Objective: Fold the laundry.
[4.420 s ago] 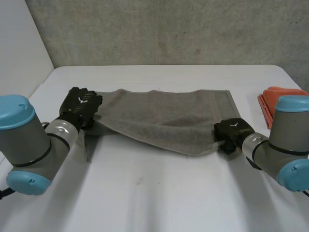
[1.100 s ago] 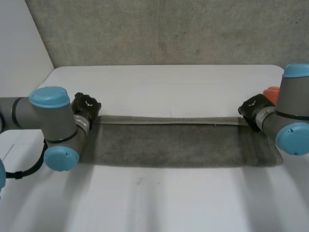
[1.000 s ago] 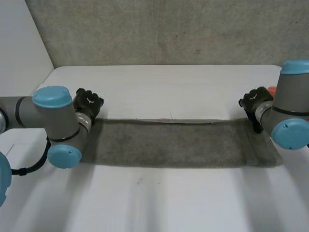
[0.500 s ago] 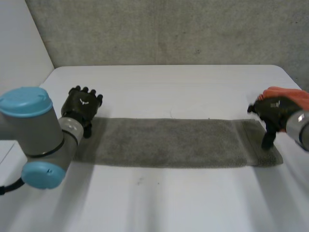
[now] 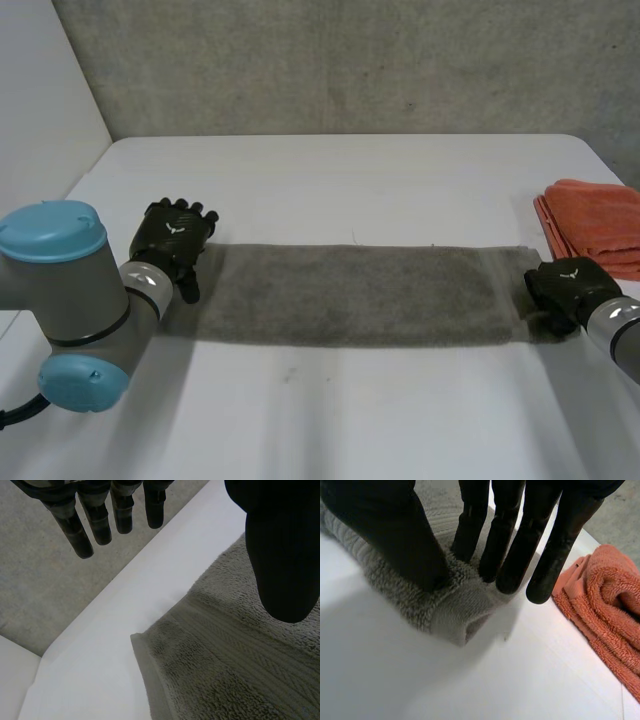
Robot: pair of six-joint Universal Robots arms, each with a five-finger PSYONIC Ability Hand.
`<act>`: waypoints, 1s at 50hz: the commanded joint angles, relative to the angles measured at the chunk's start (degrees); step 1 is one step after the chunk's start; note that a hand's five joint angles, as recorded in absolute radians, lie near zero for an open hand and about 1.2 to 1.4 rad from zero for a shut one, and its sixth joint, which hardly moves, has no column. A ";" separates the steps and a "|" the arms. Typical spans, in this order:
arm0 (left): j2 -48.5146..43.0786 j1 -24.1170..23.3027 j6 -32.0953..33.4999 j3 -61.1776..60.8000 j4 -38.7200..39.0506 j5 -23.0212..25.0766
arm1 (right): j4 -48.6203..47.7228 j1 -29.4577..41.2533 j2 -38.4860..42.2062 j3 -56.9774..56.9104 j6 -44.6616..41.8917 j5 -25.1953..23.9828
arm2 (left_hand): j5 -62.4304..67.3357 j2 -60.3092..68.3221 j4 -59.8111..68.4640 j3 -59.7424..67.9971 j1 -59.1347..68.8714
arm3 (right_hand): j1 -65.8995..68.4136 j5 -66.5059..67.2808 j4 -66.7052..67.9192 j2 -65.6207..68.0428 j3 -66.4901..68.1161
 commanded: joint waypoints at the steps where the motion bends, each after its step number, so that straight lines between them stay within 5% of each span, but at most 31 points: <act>1: -0.01 0.00 0.05 -0.16 0.01 0.00 | -0.24 -0.92 0.81 -0.53 -0.25 0.66 | -2.43 -1.32 -1.36 -1.60 -1.02 | 25.90 17.39 16.30 15.95 16.07; 15: 0.78 0.18 0.05 0.01 -0.08 -0.18 | 0.29 -17.95 -7.37 -1.32 -6.83 0.22 | -2.43 -1.32 -1.36 -1.60 -1.02 | 25.90 17.39 16.30 15.95 16.07; 20: 0.96 0.18 0.05 0.01 -0.08 -0.27 | 0.64 -18.86 -7.98 -3.69 -9.04 0.58 | -2.43 -1.32 -1.36 -1.60 -1.02 | 25.90 17.39 16.30 15.95 16.07; 32: 5.09 3.69 -0.74 -0.07 -0.08 -0.62 | 0.56 16.98 -9.83 -15.99 -0.69 -0.13 | -2.60 -1.49 -1.53 -1.77 -1.19 | 25.90 17.39 16.30 15.95 16.07; 39: 9.48 6.24 -6.80 -0.77 -0.79 -0.27 | 0.73 40.70 2.36 -26.26 -2.10 -0.39 | -2.43 -1.32 -1.36 -1.60 -1.02 | 25.90 17.39 16.30 15.95 16.07; 50: 9.84 6.51 -8.30 -2.71 -0.79 -0.18 | 1.69 51.72 18.29 -35.16 -2.45 -0.39 | -2.43 -1.32 -1.36 -1.60 -1.02 | 25.90 17.39 16.30 15.95 16.07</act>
